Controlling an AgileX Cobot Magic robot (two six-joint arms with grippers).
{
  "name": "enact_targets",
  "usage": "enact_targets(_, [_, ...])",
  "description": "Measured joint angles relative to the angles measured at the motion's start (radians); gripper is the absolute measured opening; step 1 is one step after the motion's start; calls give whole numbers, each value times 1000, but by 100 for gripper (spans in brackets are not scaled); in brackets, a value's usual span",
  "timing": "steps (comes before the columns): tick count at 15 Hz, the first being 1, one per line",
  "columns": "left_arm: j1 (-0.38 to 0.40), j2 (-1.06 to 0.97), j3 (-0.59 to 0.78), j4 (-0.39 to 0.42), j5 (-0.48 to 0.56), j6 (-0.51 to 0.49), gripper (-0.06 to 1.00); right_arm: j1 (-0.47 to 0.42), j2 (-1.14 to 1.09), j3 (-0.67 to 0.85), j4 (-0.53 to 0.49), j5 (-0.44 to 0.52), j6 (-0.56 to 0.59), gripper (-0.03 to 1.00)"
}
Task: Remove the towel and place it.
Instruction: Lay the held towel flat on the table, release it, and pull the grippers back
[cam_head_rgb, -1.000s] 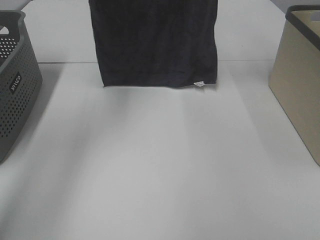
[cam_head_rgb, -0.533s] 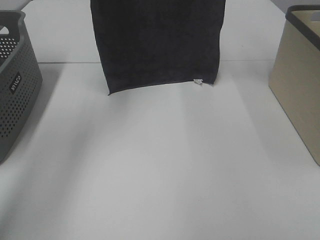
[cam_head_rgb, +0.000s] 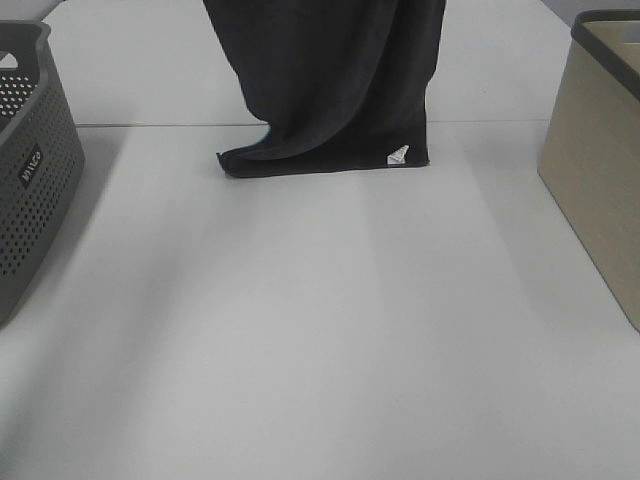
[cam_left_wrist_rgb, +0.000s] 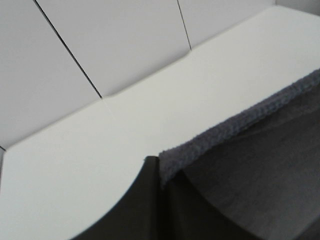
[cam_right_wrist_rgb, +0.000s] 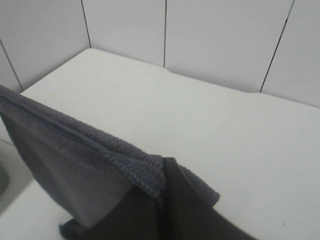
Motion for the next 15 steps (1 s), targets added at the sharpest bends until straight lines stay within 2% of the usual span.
enact_targets(4, [-7, -1, -146, -73, 409, -39, 0, 1, -99, 0, 32, 274, 51, 2])
enact_targets(5, [-8, -17, -172, -103, 451, -88, 0, 2, -128, 0, 37, 317, 78, 2])
enact_targets(8, [-8, -65, -164, -127, 468, -144, 0, 2, -167, 2, 83, 319, 113, 2])
enact_targets(10, [-8, -114, -90, -127, 468, -162, 0, 2, -190, 30, 111, 319, 122, 2])
enact_targets(13, [-8, -266, 205, -146, 467, -173, 0, 9, -270, 186, 146, 325, 123, 2])
enact_targets(14, [-9, -386, 371, -155, 466, -183, 0, 10, -351, 326, 186, 327, 123, 2])
enact_targets(15, [-9, -418, 408, -160, 466, -189, 0, 10, -376, 367, 199, 327, 123, 2])
